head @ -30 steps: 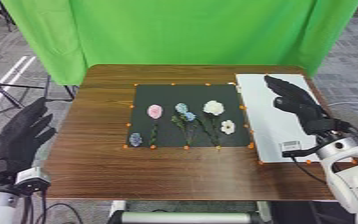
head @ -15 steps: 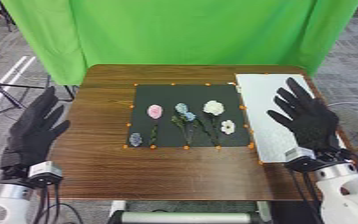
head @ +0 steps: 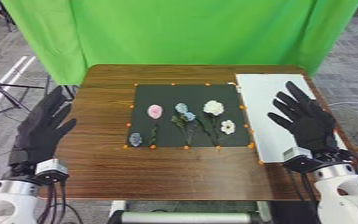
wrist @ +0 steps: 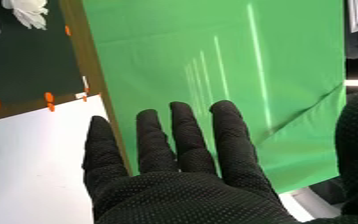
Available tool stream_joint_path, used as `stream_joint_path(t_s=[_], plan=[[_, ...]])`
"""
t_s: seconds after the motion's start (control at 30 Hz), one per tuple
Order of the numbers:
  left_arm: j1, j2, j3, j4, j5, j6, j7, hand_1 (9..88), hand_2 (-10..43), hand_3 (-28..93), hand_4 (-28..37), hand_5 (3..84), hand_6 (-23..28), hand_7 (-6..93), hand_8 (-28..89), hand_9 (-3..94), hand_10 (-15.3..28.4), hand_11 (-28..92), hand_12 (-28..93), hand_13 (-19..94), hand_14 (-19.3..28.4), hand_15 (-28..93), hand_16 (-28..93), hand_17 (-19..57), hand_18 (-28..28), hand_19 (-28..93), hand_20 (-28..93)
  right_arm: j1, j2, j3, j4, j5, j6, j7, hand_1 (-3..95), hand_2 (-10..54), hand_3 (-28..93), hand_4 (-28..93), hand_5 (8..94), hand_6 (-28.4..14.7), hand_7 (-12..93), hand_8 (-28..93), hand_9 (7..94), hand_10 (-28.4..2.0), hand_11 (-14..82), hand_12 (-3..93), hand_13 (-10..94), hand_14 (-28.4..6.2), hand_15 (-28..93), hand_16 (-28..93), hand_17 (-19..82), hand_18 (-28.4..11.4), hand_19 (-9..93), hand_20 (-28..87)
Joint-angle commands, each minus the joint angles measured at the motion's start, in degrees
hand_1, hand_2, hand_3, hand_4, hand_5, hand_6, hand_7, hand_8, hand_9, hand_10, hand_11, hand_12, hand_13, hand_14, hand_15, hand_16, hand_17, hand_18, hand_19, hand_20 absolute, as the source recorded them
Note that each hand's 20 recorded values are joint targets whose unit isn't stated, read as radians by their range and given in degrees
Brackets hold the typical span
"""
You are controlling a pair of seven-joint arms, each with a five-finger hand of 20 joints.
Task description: Arrange flowers
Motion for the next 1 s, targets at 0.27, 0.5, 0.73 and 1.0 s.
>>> stream_joint_path(t_s=[0.27,0.5,0.73,1.0], plan=[[-0.3,-0.67,-1.13,-0.50,-0.46,-1.36,-1.15,20.1,-6.3,65,-28.3,19.0,0.5,15.6,-8,14.4,7.7,3,24,9,11.2,2,12,-16.5,20.3,31,7,0.2,-2.2,0.2,0.6,-1.2,-2.2,-0.1,10.3,-3.0,79,-24,23.2,-3.6,5,-6,23.3,-12.2,-2.1,23.0,15,-12.5,-9,37,-8,-18.8,26,13],[-0.7,-0.62,-1.14,-0.10,-0.52,-2.26,-2.17,20.2,-6.6,65,-28.3,18.7,0.3,15.7,-8,14.0,7.6,1,24,9,11.2,0,12,-17.0,20.6,31,6,0.2,-1.9,-0.1,0.6,-0.8,-1.7,-0.4,10.1,-3.0,79,-24,24.6,-3.4,6,-6,24.2,-12.2,-1.4,22.9,16,-11.7,-9,37,-8,-18.8,26,13],[1.0,-0.50,-1.85,-0.81,-0.95,-1.30,-2.41,19.8,-6.4,66,-28.3,18.8,0.4,15.3,-8,14.0,7.6,1,24,9,11.3,0,12,-17.2,20.3,31,6,2.6,-1.1,-1.5,1.3,-0.8,-2.0,1.0,10.2,-2.6,79,-24,25.2,-3.6,6,-6,24.5,-12.5,-1.1,22.8,16,-11.6,-8,38,-9,-18.8,26,14],[0.2,-0.71,-1.18,-0.39,-1.72,-1.54,-2.21,20.0,-5.8,66,-28.3,19.1,0.4,15.3,-8,14.1,7.6,1,25,8,10.4,0,13,-16.9,18.7,29,7,1.1,-1.4,0.1,0.8,0.8,-1.8,1.5,10.2,-2.5,79,-24,25.1,-3.5,6,-6,24.6,-12.6,-1.1,22.7,16,-11.6,-9,38,-9,-18.9,27,14]])
